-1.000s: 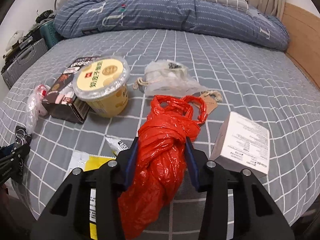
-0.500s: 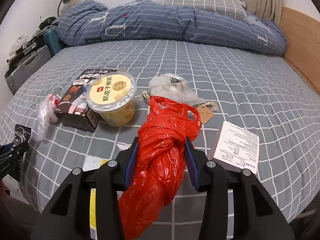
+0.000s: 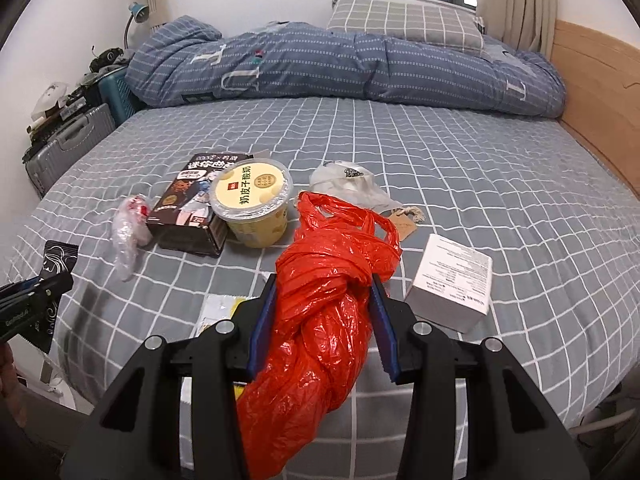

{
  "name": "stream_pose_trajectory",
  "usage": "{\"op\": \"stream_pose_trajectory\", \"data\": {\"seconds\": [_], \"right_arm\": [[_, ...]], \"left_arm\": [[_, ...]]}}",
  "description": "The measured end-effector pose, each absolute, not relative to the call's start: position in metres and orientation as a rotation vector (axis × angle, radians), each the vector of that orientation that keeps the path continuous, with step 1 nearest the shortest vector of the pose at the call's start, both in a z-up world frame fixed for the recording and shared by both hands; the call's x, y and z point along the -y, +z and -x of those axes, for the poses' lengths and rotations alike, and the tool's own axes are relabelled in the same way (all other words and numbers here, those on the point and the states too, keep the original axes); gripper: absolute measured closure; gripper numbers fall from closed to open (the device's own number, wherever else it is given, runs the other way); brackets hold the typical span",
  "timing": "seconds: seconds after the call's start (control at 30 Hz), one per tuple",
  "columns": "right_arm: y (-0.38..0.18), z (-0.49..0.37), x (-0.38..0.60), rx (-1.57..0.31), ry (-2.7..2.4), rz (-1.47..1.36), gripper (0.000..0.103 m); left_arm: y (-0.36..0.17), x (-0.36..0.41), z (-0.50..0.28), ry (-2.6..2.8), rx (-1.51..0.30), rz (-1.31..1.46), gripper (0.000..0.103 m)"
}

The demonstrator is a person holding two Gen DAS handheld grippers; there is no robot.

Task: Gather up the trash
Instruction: 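Carry the packet and red bag in both tools down to the bin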

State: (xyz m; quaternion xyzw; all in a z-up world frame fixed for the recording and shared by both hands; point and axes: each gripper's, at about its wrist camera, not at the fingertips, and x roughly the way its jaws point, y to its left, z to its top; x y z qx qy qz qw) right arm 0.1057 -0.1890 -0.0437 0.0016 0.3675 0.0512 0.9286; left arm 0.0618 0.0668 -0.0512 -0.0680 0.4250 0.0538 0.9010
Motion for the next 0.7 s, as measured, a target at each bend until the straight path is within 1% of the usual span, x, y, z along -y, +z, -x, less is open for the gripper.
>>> {"op": "stream_pose_trajectory", "data": {"seconds": [0.7], "right_arm": [[-0.024,-0.040,0.193,-0.725,0.113,-0.024,0.061]], "left_arm": [[-0.040,-0.034,-0.005,0.035,-0.864,0.138,0.065]]}}
